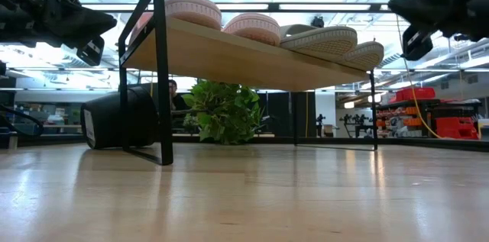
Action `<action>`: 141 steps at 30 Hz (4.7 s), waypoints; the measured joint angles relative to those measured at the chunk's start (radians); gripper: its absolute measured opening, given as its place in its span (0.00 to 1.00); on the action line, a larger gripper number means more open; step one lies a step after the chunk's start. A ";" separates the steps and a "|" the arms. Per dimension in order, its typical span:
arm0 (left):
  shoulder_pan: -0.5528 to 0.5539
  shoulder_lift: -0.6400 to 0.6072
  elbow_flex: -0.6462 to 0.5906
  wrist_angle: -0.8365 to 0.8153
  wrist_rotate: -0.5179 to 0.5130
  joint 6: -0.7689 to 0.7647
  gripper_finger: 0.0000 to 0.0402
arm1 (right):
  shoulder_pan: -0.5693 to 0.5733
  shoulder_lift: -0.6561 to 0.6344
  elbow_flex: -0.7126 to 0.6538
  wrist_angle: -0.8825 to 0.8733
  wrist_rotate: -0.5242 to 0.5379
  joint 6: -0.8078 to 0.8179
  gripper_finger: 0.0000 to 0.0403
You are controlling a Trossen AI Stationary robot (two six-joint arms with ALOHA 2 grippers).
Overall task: Pick and place slides into the shelf
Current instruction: Return to Home Position
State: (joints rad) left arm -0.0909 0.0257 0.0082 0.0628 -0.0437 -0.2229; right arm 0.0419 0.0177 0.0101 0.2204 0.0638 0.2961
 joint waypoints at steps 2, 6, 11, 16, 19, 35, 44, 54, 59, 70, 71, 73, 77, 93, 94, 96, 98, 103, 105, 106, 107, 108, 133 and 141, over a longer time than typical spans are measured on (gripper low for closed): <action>0.000 0.000 0.000 0.000 0.000 0.000 0.06 | 0.000 0.000 0.000 -0.018 0.024 -0.058 0.00; 0.000 0.000 0.000 0.000 0.000 0.000 0.06 | 0.000 0.000 0.000 -0.067 0.044 -0.100 0.00; 0.000 0.000 0.000 0.000 0.000 0.000 0.08 | 0.000 0.000 0.000 -0.154 0.044 -0.115 0.00; 0.000 0.000 0.000 0.000 0.000 0.000 0.10 | 0.000 0.000 0.000 -0.178 0.033 -0.131 0.00; 0.000 0.000 0.000 0.000 0.000 0.000 0.10 | -0.001 0.000 0.000 -0.179 0.032 -0.147 0.00; 0.000 0.000 0.000 0.000 0.000 0.000 0.08 | -0.001 0.001 -0.001 -0.182 0.032 -0.140 0.03; 0.000 0.000 0.000 0.000 0.000 0.000 0.09 | -0.001 0.001 0.014 -0.192 0.034 -0.140 0.03; 0.000 0.000 0.000 0.000 0.000 0.000 0.06 | -0.001 0.001 0.015 -0.186 0.034 -0.139 0.04; 0.000 0.000 0.000 0.000 0.000 0.000 0.08 | -0.001 0.001 0.016 -0.185 0.034 -0.138 0.03; 0.000 0.000 0.000 0.000 0.000 0.000 0.09 | -0.015 0.002 0.018 -0.154 0.365 0.196 0.04; 0.000 0.000 0.000 0.000 0.000 0.000 0.08 | -0.015 0.002 0.018 -0.154 0.365 0.194 0.04; 0.000 0.000 0.000 0.000 0.000 0.000 0.08 | -0.015 0.002 0.018 -0.154 0.365 0.193 0.04; 0.000 0.000 0.000 0.000 0.000 0.000 0.06 | -0.015 0.002 0.018 -0.154 0.365 0.193 0.04; 0.000 0.000 0.000 0.000 0.000 0.000 0.10 | -0.015 0.002 0.018 -0.154 0.365 0.191 0.03; 0.000 0.000 0.000 0.000 0.000 0.000 0.10 | -0.015 0.002 0.018 -0.154 0.365 0.191 0.03; 0.000 0.000 0.000 0.000 0.000 0.000 0.09 | -0.015 0.002 0.018 -0.154 0.365 0.191 0.03; 0.000 0.000 0.000 0.000 0.000 0.000 0.08 | -0.015 0.002 0.018 -0.154 0.365 0.191 0.03; 0.000 0.000 0.000 0.000 0.000 0.000 0.06 | -0.015 0.002 0.018 -0.154 0.365 0.191 0.03; 0.000 0.000 0.000 0.000 0.000 0.000 0.06 | -0.015 0.002 0.018 -0.154 0.365 0.191 0.03; 0.000 0.000 0.000 0.000 0.000 0.000 0.06 | -0.015 0.002 0.018 -0.154 0.365 0.191 0.03; 0.000 0.000 0.000 0.000 0.000 0.000 0.06 | -0.015 0.002 0.018 -0.154 0.365 0.191 0.03; 0.000 0.000 0.000 0.000 0.000 0.000 0.06 | -0.015 0.002 0.018 -0.154 0.365 0.191 0.03; 0.000 0.000 0.000 0.000 0.000 0.000 0.06 | -0.014 0.001 0.018 -0.154 0.365 0.191 0.03; 0.000 0.000 0.000 0.000 0.000 0.000 0.09 | -0.014 0.001 0.018 -0.154 0.365 0.191 0.03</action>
State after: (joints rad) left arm -0.0907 0.0257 0.0081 0.0629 -0.0437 -0.2230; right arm 0.0277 0.0189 0.0280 0.0666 0.4291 0.4873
